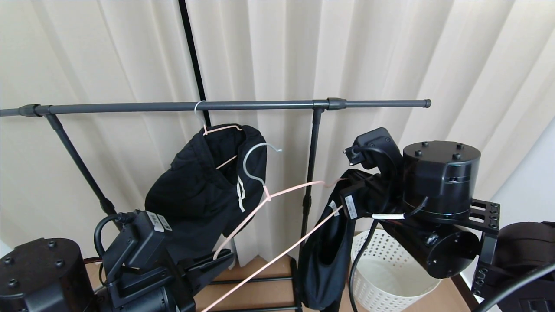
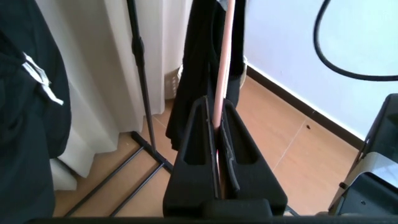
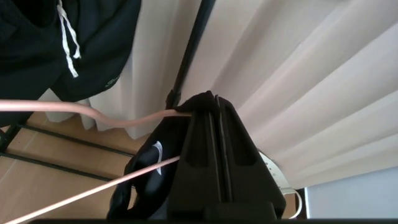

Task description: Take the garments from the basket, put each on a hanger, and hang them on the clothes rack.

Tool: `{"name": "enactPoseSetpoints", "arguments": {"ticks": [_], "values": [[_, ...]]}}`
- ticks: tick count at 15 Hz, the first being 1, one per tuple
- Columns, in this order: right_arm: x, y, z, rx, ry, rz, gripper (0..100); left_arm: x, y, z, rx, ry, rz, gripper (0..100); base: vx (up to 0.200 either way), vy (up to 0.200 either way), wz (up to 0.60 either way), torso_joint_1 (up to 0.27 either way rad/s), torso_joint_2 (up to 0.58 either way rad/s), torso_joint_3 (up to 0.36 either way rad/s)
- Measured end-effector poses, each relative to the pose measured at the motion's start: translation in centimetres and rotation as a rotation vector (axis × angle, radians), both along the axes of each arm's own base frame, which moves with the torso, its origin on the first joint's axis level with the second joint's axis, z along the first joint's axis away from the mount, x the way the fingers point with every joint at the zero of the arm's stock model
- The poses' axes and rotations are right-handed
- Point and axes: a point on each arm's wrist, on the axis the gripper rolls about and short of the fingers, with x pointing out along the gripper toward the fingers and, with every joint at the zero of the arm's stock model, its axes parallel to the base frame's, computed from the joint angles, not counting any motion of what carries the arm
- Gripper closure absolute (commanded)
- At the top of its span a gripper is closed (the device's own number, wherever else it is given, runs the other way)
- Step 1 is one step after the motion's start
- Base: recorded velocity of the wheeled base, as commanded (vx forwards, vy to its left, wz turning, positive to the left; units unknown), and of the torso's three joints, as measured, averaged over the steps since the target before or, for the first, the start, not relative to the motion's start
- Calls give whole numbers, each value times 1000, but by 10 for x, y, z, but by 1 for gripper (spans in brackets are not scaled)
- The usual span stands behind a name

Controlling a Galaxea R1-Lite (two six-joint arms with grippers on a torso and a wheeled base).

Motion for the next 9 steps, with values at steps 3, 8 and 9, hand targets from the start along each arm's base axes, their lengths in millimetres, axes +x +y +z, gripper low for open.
{"name": "enactPoseSetpoints", "arguments": {"ticks": [3,8,9], "values": [[-13,8,2,4,-4,46,100,1,0,0,2,-2,3,100,0,0,0,0,0,0],[-33,17,7,19,-12,118,100,0,0,-2,8,3,2,100,0,0,0,0,0,0],[-38,18,8,22,-15,133,100,0,0,-1,8,3,1,100,0,0,0,0,0,0]]}}
